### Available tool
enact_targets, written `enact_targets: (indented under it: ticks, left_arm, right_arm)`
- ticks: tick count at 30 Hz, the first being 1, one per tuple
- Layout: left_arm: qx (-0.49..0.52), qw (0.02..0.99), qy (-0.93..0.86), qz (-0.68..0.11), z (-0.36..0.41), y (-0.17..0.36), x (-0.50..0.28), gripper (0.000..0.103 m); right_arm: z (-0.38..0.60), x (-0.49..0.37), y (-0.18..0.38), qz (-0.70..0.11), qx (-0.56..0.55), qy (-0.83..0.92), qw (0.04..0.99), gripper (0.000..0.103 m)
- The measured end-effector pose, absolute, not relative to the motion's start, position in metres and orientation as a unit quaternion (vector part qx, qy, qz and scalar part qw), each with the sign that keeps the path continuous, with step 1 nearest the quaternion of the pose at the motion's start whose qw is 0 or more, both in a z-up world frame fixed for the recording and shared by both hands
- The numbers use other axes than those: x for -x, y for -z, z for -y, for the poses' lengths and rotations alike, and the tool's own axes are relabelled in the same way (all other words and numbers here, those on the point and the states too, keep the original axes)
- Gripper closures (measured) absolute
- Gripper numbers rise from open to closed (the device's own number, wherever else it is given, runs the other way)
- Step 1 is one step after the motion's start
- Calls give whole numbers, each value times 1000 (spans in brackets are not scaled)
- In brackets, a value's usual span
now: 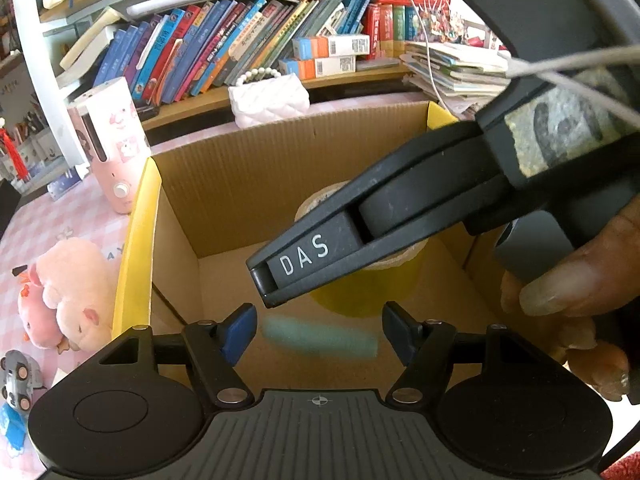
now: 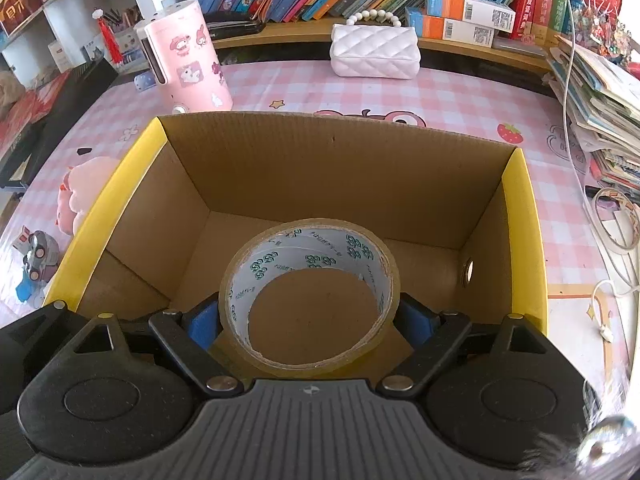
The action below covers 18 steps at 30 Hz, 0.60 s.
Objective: Organize objects
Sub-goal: 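Drop the tape roll into the box with the right tool while the left tool releases the mint-green object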
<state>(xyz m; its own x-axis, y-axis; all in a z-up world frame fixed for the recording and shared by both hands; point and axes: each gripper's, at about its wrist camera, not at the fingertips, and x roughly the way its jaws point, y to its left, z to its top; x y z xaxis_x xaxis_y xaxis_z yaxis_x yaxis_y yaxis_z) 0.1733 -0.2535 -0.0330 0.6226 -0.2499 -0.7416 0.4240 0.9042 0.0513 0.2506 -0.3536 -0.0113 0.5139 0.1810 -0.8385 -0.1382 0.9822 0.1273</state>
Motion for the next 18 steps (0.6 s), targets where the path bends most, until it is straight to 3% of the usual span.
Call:
enact_targets:
  ticks: [8, 14, 18]
  left_arm:
    - [-111, 905, 189, -365, 248, 23, -163, 30]
    - [-113, 913, 184, -346, 238, 14, -149, 19]
    - [-106, 920, 182, -331, 229, 7, -139, 16]
  right_arm:
    - [354, -241, 6, -469, -28, -91, 878, 15]
    - [353, -225, -4, -455, -30, -86, 886, 15]
    - [351, -212, -15, -430, -26, -80, 899, 9]
